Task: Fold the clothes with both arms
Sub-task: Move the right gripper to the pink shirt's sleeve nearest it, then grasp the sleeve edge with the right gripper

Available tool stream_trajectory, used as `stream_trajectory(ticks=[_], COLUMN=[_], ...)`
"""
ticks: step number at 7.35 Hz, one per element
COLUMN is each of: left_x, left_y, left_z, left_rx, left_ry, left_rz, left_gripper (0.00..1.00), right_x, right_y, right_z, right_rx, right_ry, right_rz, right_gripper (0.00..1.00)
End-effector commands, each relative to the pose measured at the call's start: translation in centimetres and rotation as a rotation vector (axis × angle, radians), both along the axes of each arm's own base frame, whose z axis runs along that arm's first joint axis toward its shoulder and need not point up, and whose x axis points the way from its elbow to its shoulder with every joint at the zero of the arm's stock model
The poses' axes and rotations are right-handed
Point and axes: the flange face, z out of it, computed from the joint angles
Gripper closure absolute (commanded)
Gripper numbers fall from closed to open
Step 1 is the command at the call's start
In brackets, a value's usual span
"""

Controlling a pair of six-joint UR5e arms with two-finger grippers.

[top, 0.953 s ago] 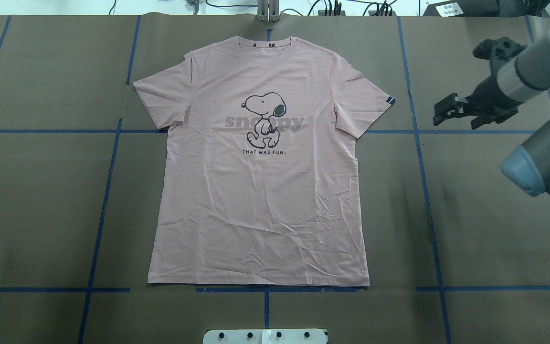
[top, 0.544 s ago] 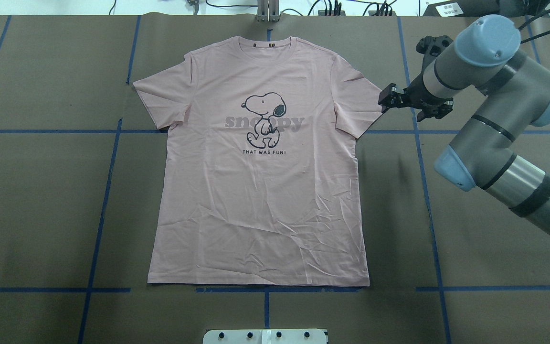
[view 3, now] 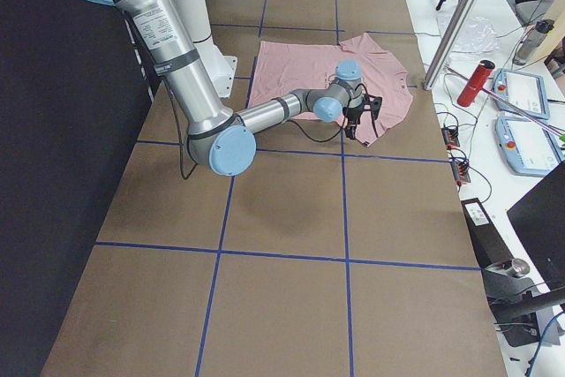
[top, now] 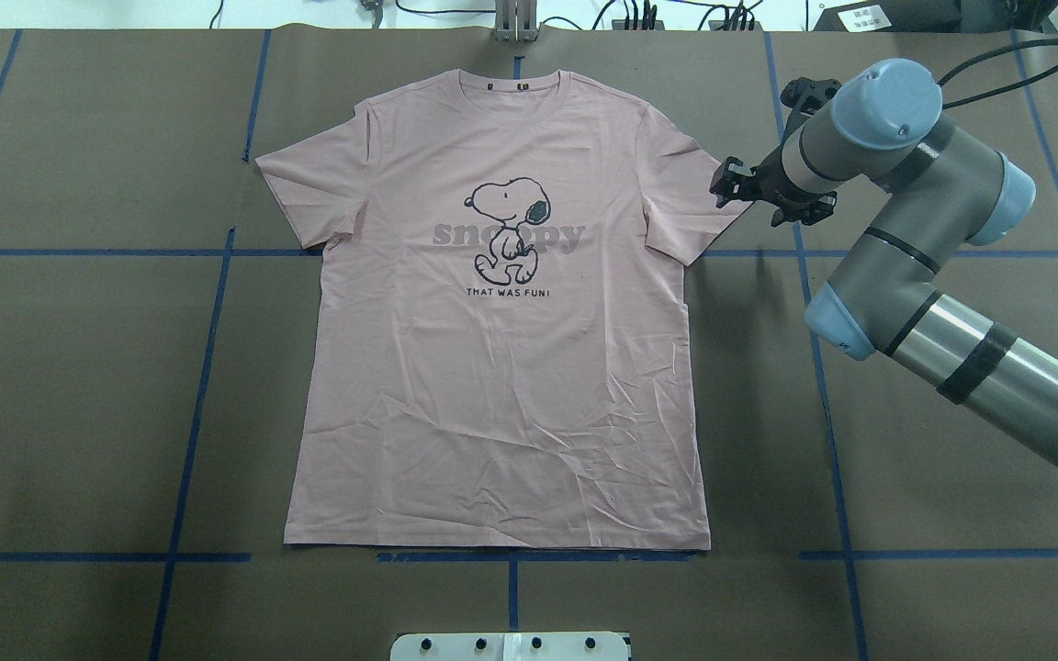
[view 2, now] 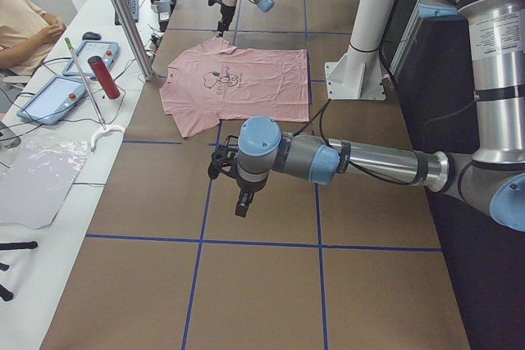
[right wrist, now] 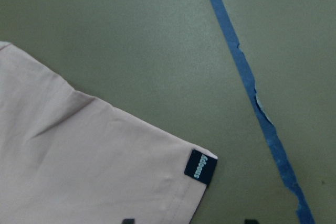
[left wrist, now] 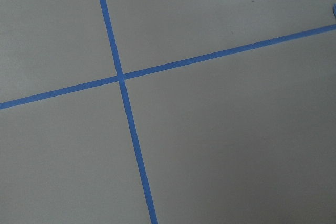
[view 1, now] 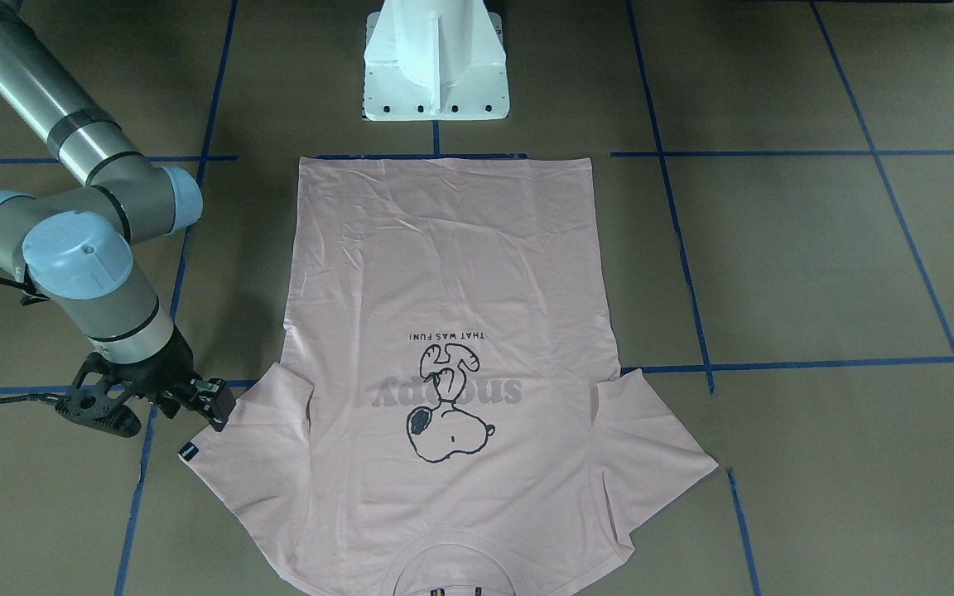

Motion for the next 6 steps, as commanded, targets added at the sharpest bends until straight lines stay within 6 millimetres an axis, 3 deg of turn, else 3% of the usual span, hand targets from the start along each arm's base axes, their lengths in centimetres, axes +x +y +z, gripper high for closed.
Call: stream_trajectory(ticks=[1, 6], left_x=[0.00, 0.00], left_y=[0.00, -0.03], left_z=[-0.07, -0.25], left_rx=[0.001, 0.013], left_ry=[0.000, 0.000], left_rz=[0.000, 0.001], left_gripper=[0.00, 0.00], right_x=[-0.77, -1.32], right_y=[-1.52, -2.44], right_z=[1.04, 1.61], right_rx=[0.005, 0.011], right_ry=[0.048, 0.082], right_rz=[0.030, 0.043], right_gripper=[0.30, 0.38])
